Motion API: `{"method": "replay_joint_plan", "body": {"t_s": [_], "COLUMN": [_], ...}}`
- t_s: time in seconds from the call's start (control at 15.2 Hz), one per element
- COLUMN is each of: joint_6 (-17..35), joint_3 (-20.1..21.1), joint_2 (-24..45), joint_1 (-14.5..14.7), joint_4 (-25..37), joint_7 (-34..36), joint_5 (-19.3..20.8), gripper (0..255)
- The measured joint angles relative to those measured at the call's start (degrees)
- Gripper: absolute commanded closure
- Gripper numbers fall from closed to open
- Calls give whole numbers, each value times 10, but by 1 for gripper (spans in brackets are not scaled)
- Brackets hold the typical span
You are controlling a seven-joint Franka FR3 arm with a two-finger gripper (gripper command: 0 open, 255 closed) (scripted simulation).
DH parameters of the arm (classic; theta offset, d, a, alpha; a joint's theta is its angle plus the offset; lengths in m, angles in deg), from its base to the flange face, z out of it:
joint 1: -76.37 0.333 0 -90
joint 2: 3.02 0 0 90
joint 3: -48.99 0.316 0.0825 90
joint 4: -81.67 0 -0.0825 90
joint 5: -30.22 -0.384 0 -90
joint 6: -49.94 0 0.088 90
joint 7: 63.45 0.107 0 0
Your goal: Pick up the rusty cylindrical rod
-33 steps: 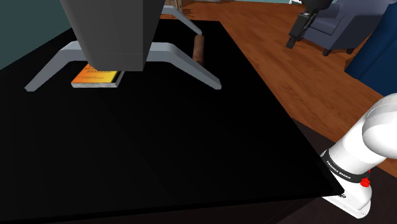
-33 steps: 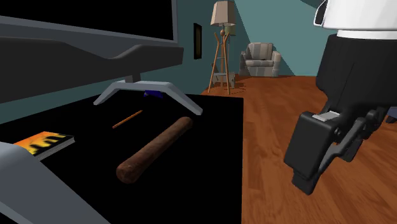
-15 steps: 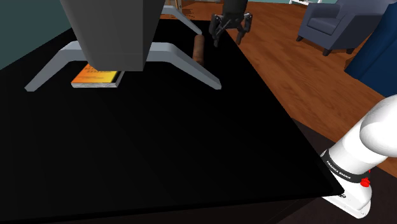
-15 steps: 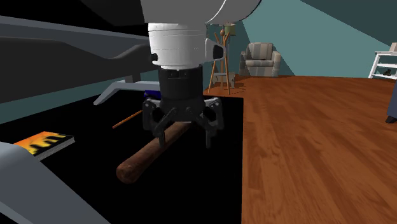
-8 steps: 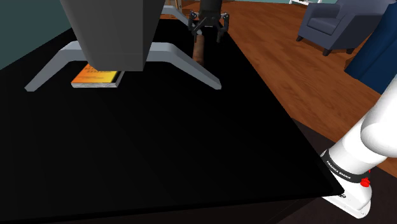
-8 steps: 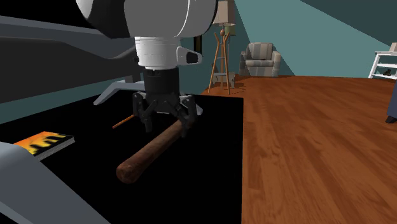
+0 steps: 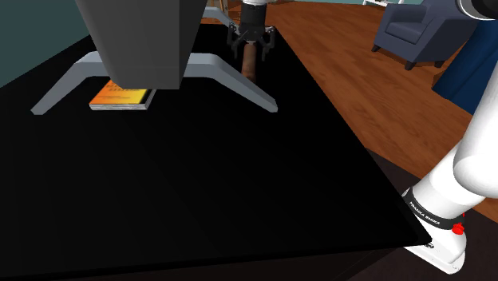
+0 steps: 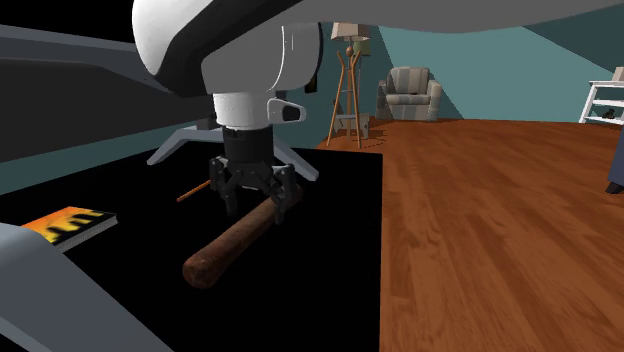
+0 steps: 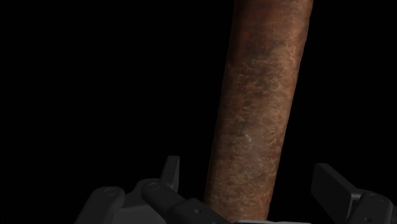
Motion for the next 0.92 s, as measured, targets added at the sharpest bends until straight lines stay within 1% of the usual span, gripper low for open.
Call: {"method": "replay_joint_plan", "body": {"t_s": [0.13, 0.2, 0.92], "joint_6": [13, 16, 16], "joint_3": [0, -1, 0], "joint_2": [1, 1, 0], "joint_1": [-1, -1, -1], "joint_4": [-12, -16, -16], "joint_7": [0, 0, 1], "joint_5": [0, 0, 0], "gripper": [0, 255, 255]}}
